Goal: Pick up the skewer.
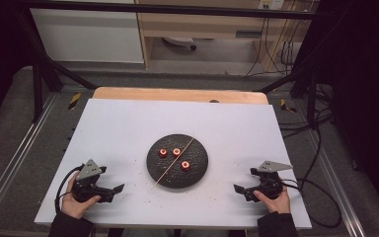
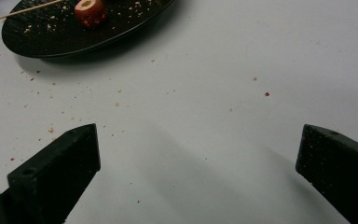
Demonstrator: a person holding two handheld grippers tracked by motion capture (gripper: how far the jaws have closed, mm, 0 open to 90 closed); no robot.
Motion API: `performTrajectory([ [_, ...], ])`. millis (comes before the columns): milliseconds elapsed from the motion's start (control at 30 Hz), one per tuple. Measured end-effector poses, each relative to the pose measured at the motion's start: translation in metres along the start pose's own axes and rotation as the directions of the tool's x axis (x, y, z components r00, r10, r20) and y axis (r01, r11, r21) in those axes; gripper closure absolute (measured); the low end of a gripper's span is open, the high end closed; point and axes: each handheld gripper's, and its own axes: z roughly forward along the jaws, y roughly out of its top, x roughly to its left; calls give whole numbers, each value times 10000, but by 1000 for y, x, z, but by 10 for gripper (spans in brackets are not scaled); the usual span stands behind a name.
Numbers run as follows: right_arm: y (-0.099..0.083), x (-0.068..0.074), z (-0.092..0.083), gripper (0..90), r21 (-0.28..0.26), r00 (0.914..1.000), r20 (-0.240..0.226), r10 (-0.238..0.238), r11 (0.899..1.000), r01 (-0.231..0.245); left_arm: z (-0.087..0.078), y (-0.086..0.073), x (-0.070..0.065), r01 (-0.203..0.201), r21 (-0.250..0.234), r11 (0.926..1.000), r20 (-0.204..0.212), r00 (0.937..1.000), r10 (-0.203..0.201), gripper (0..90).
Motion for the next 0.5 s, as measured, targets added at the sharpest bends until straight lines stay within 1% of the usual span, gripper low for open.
performTrajectory([
  [333,0,0,-1,6,22,10000,6,-37,10000,37,1,8,-7,-97,48,9999,41,9999,97,36],
  [500,0,0,0,6,37,9999,31,-95,9999,95,6,13,-12,-193,238,9995,44,9998,192,36],
])
